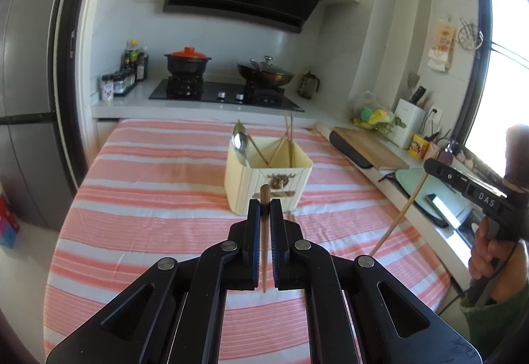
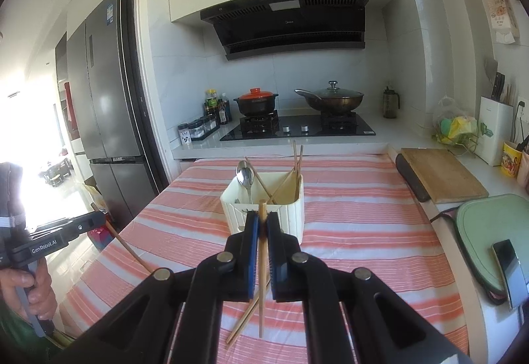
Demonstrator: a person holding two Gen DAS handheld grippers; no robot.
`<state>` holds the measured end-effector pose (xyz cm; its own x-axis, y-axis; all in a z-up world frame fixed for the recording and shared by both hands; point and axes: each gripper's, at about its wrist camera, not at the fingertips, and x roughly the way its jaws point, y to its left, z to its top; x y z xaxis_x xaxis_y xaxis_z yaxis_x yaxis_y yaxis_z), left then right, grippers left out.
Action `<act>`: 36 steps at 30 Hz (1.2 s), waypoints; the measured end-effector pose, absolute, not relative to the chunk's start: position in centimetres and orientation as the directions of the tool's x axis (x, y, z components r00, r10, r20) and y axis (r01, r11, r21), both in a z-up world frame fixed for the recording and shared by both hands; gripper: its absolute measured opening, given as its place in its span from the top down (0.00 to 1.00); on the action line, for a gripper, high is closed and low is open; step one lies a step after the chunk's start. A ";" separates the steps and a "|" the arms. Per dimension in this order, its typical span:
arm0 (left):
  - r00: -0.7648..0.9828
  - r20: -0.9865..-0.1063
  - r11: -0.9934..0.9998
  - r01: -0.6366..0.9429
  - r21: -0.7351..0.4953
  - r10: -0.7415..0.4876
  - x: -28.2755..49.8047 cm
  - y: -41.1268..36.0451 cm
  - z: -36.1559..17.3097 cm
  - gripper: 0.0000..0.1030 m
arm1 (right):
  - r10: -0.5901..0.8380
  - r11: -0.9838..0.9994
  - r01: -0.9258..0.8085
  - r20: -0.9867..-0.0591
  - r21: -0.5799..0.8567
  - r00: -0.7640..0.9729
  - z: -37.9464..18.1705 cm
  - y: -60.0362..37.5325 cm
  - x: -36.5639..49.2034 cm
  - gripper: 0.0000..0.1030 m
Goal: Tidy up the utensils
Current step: 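Lift and carry both chopsticks over the holder with both tools, then open the left tool to drop its chopstick while the right tool drops its chopstick into the holder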
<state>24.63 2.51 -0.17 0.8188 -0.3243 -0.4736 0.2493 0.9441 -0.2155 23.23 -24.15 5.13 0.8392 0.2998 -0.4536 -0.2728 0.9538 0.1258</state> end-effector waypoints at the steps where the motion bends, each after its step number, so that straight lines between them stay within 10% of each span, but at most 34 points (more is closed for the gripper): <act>1: 0.818 -0.474 0.943 0.253 -0.215 -0.327 24.7 2.5 0.0 0.97 | 0.299 0.954 -0.275 -0.453 0.120 0.840 5.4 -24.1 23.4 0.94; 24: 0.908 -0.314 0.958 0.237 -0.159 -0.277 38.8 0.9 10.4 0.97 | 0.338 0.941 -0.330 -0.303 0.080 0.891 14.6 -21.8 39.4 0.94; 36: 0.783 -0.563 0.963 0.192 -0.189 -0.266 49.9 -3.9 0.6 0.96 | 0.345 0.935 -0.331 -0.533 0.125 0.773 4.1 -20.0 49.2 0.94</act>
<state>49.88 -3.95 0.57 0.7827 -0.2662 -0.5626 0.1917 0.9631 -0.1890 49.18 -19.96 4.07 0.7726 0.3445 -0.5333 -0.3308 0.9354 0.1251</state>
